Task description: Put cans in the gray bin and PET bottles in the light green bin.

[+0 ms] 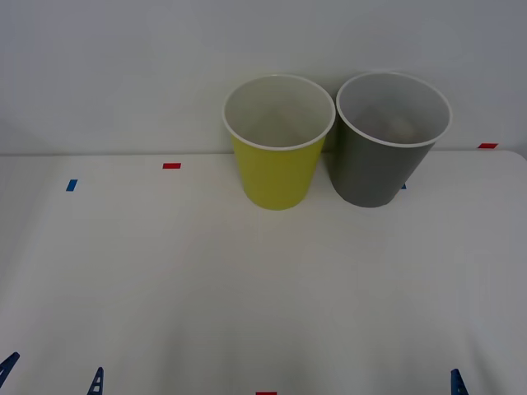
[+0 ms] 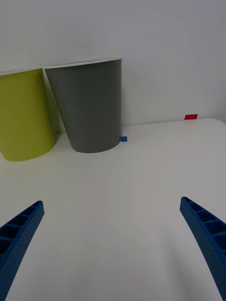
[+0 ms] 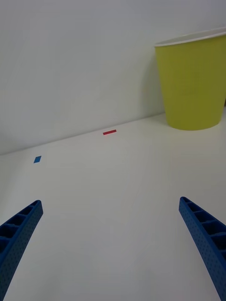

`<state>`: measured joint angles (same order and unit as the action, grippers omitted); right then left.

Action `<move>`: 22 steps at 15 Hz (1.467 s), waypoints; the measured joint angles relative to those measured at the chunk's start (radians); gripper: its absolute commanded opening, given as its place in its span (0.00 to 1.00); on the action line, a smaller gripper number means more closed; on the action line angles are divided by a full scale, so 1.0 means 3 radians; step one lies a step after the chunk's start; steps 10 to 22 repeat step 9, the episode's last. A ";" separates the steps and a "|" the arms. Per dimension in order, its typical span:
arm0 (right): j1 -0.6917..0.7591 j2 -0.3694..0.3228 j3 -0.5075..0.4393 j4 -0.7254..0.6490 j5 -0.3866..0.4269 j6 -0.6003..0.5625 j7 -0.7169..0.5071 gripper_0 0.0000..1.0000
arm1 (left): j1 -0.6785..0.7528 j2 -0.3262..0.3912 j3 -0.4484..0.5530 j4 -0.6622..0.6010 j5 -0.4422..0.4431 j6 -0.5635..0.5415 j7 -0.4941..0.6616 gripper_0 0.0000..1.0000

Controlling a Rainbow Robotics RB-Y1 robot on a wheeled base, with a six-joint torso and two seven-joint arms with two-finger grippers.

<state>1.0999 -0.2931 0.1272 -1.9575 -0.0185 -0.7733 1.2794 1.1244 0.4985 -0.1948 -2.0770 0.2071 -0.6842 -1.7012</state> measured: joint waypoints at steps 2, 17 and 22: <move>0.0000 0.0000 0.0000 0.0000 0.0000 0.0000 0.0000 1.00 | 0.0000 0.0000 0.0000 0.0000 0.0000 0.0000 0.0000 1.00; 0.0000 0.0000 0.0000 0.0000 0.0000 0.0000 0.0000 1.00 | 0.0000 0.0000 0.0000 0.0000 0.0000 0.0000 0.0000 1.00; 0.0000 0.0000 0.0000 0.0000 0.0000 0.0000 0.0000 1.00 | 0.0000 0.0000 0.0000 0.0000 0.0000 0.0000 0.0000 1.00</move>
